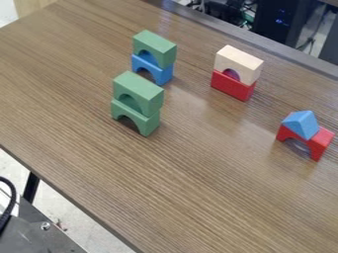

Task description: Put the green arch on top of the brown arch

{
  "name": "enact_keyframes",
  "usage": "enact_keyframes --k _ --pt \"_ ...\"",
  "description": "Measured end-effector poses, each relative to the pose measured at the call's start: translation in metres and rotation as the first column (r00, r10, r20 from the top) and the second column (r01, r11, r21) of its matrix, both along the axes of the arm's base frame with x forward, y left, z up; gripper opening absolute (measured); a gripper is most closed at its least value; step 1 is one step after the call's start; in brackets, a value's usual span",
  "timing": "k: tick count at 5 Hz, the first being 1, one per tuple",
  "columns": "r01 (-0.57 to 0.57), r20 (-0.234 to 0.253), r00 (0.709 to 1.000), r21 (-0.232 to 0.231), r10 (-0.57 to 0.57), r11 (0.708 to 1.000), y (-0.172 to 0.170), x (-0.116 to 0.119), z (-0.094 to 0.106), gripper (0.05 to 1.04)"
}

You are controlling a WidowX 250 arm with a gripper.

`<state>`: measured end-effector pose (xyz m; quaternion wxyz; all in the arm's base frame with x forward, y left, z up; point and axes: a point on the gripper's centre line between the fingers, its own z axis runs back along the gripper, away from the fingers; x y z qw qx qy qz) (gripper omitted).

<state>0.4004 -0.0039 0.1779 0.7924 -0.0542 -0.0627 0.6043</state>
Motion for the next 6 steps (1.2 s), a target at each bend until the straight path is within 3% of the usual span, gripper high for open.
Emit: enact_keyframes --k 1,2,4,6 --pt "0.000 -0.051 0.999 0.000 0.000 1.000 0.000 0.000 -0.019 0.999" --pt "-0.059 -0.061 0.996 0.007 0.059 0.998 0.009 0.014 -0.028 0.999" --pt "-0.162 -0.049 0.985 0.044 0.164 0.986 0.034 0.016 -0.028 0.999" --pt "-0.197 -0.084 0.976 0.075 0.203 0.978 0.053 0.008 -0.034 0.999"
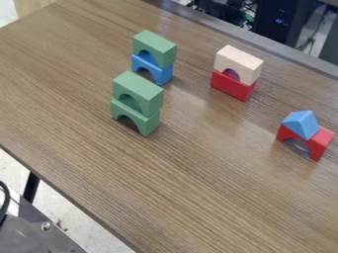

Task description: Put the green arch on top of the brown arch

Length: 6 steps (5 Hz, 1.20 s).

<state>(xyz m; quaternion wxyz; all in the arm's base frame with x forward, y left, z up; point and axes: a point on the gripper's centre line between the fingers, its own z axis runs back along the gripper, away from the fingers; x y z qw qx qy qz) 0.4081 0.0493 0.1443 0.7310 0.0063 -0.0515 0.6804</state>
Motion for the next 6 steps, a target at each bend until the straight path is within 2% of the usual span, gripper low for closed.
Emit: enact_keyframes --k 1,2,4,5,6 --pt "-0.036 -0.028 0.999 0.033 0.037 0.999 0.019 -0.010 -0.003 0.999" --pt "-0.064 -0.040 0.997 0.043 0.065 0.997 0.035 -0.021 -0.001 0.999" --pt "-0.009 -0.079 0.997 0.030 0.011 1.000 0.047 -0.047 -0.001 0.999" --pt "0.016 -0.088 0.996 0.001 -0.016 1.000 0.046 -0.054 -0.013 0.999" --pt "0.029 -0.026 0.999 0.017 -0.029 0.999 0.045 -0.058 -0.026 0.999"
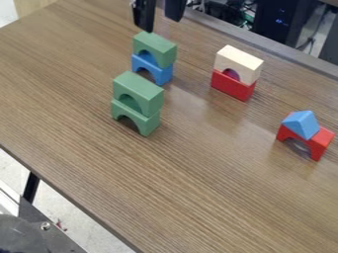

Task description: Put the green arch on top of the brown arch

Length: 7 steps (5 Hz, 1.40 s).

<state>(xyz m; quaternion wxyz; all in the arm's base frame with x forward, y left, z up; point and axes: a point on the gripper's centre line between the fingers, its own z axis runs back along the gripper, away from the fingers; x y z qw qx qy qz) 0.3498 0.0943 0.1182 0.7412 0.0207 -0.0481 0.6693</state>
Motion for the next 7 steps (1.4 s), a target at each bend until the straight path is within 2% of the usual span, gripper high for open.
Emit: enact_keyframes --k 1,2,3,4,6,7 --pt "-0.033 0.080 0.996 0.033 0.030 0.999 0.001 0.003 -0.010 0.999" --pt "-0.039 0.101 0.994 0.039 0.035 0.998 0.002 0.006 -0.010 0.999" --pt "-0.057 0.144 0.988 0.044 0.050 0.997 0.005 0.011 -0.010 0.999" --pt "-0.062 0.117 0.992 0.038 0.057 0.997 0.005 0.010 -0.018 0.999" --pt "-0.069 0.111 0.992 0.057 0.063 0.996 0.010 0.013 -0.029 0.999" --pt "-0.069 0.090 0.994 0.053 0.064 0.996 0.010 0.012 -0.039 0.998"
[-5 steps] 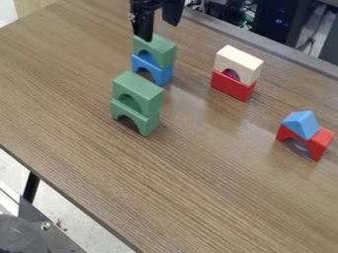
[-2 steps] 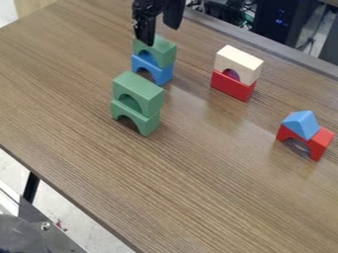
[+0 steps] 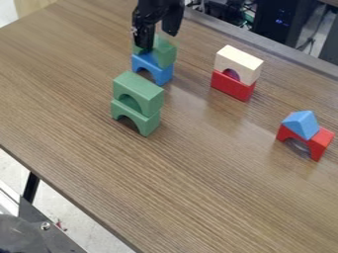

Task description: Put the green arch on top of the brown arch

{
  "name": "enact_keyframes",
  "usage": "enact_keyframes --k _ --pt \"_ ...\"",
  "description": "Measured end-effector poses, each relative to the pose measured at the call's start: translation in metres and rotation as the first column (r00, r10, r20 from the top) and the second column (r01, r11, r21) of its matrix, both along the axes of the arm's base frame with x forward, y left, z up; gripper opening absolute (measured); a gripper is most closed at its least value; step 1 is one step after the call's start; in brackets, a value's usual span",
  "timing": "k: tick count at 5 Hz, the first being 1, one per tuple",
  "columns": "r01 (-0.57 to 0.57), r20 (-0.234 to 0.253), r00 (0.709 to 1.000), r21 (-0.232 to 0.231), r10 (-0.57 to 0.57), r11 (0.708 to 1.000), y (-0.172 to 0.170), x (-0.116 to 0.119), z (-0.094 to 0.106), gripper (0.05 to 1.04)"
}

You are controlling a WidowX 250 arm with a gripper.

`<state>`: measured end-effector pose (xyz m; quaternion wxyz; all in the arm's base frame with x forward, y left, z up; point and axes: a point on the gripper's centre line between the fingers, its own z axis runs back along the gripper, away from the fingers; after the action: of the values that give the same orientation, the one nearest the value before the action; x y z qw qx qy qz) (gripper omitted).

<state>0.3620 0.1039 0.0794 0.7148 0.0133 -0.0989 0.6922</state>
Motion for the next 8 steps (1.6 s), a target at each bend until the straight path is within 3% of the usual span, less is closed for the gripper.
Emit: enact_keyframes --k 1,2,3,5,6,7,8 --pt "-0.003 -0.018 1.000 -0.003 0.003 1.000 0.000 -0.002 -0.010 0.945" --pt "-0.009 -0.016 1.000 -0.012 0.009 1.000 -0.001 -0.003 -0.012 0.660" --pt "-0.021 -0.011 1.000 -0.042 0.021 0.999 -0.004 -0.003 -0.012 0.582" --pt "0.002 0.132 0.991 -0.144 0.018 0.990 -0.031 0.022 0.043 0.582" --pt "0.057 0.168 0.985 -0.177 -0.027 0.983 -0.059 0.034 0.058 0.582" --pt "0.095 0.207 0.976 -0.164 -0.060 0.982 -0.088 0.046 0.073 0.582" --pt "0.110 0.188 0.979 -0.166 -0.078 0.980 -0.106 0.055 0.065 0.582"
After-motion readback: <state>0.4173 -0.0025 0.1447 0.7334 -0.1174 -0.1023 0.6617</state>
